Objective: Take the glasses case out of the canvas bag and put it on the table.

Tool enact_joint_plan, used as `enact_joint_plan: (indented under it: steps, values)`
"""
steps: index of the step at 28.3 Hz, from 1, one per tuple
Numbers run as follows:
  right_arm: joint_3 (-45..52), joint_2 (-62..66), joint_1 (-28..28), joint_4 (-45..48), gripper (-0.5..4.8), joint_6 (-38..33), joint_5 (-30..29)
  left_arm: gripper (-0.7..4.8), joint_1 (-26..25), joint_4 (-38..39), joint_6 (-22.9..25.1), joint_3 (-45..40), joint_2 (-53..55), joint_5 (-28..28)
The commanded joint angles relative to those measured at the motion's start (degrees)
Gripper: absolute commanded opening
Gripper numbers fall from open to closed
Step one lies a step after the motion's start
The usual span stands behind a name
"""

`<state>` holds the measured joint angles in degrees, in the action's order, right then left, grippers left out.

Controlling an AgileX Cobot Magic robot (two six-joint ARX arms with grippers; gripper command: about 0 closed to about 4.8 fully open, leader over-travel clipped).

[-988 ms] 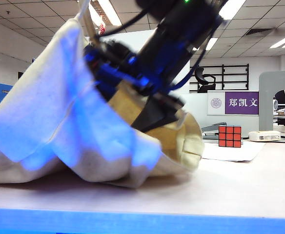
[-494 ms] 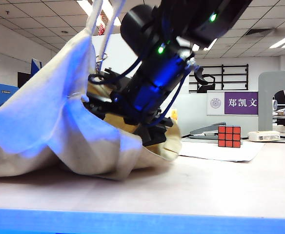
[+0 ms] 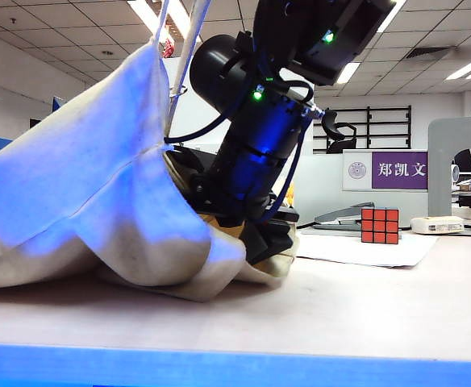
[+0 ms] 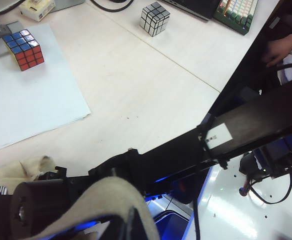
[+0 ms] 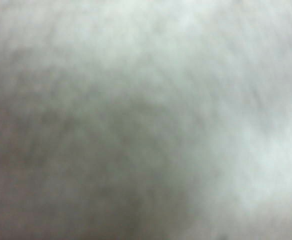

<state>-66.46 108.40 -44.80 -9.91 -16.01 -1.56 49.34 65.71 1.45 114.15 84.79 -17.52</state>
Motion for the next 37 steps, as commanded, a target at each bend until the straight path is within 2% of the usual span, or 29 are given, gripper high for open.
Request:
enact_joint_plan:
  steps: [1, 5, 6, 7, 8, 12, 16, 19, 24, 27, 29, 31, 32, 34, 37]
  values:
    - [0.04, 0.57, -0.24, 5.09, 4.79, -0.46, -3.3, -0.06, 0.15, -1.46, 0.02, 0.37, -0.39, -0.87]
    - [0.0, 0.59, -0.15, 8.09, 4.79, -0.48, -3.17, -0.06, 0.13, -1.46, 0.07, 0.37, -0.42, -2.91]
    - [0.0, 0.59, -0.15, 7.08, 3.95, -0.46, -2.56, -0.06, 0.13, -1.49, 0.07, 0.37, -0.42, -2.91]
    - [0.0, 0.59, -0.15, 6.45, 2.55, -0.44, -2.56, -0.06, 0.13, -1.49, 0.11, 0.37, -0.42, -2.89]
    - [0.02, 0.59, -0.15, 5.42, 2.01, -0.42, -2.34, -0.06, 0.13, -1.51, 0.2, 0.37, -0.42, -2.89]
    - [0.02, 0.52, -0.15, 1.81, 2.02, 0.15, -1.73, -0.06, 0.04, -1.7, 1.68, 0.37, -0.42, -1.99]
    - [0.02, -1.22, -0.17, -5.46, 2.02, 3.39, -0.11, -0.06, -0.37, -1.77, 4.66, 0.35, -0.39, 7.37]
    - [0.09, -4.42, 0.13, -9.77, 2.02, 5.88, 1.29, -0.06, -5.03, -3.58, 4.55, 0.33, -0.33, 8.72]
    - [0.09, -11.1, 1.38, -11.82, 2.02, 7.28, 2.97, -0.06, -16.44, -4.96, 4.07, 0.31, 0.2, 9.22]
    - [0.09, -14.43, 1.84, -13.09, 2.02, 7.58, 3.15, -0.06, -19.45, -4.59, 4.11, 0.31, 0.2, 10.93]
    - [0.09, -15.87, 2.25, -13.38, 2.02, 7.76, 2.78, -0.06, -19.56, -4.44, 4.0, 0.33, 0.17, 10.4]
    - [0.09, -15.85, 2.71, -12.48, 2.02, 8.52, -0.68, -0.06, -19.32, -4.55, 3.52, 0.33, -0.15, 5.18]
    - [0.09, -15.19, 2.32, -12.09, 2.18, 8.57, -2.86, -0.06, -17.25, -4.52, 2.4, 0.33, -0.15, 2.49]
    - [0.26, -13.97, 1.18, -12.13, 2.64, 8.55, -3.54, -0.06, -13.79, -4.46, 2.19, 0.35, -0.28, 2.25]
    - [0.92, -11.93, -0.35, -11.63, 2.71, 8.52, -4.2, -0.06, -9.53, -5.2, 2.19, 0.39, -0.98, 0.55]
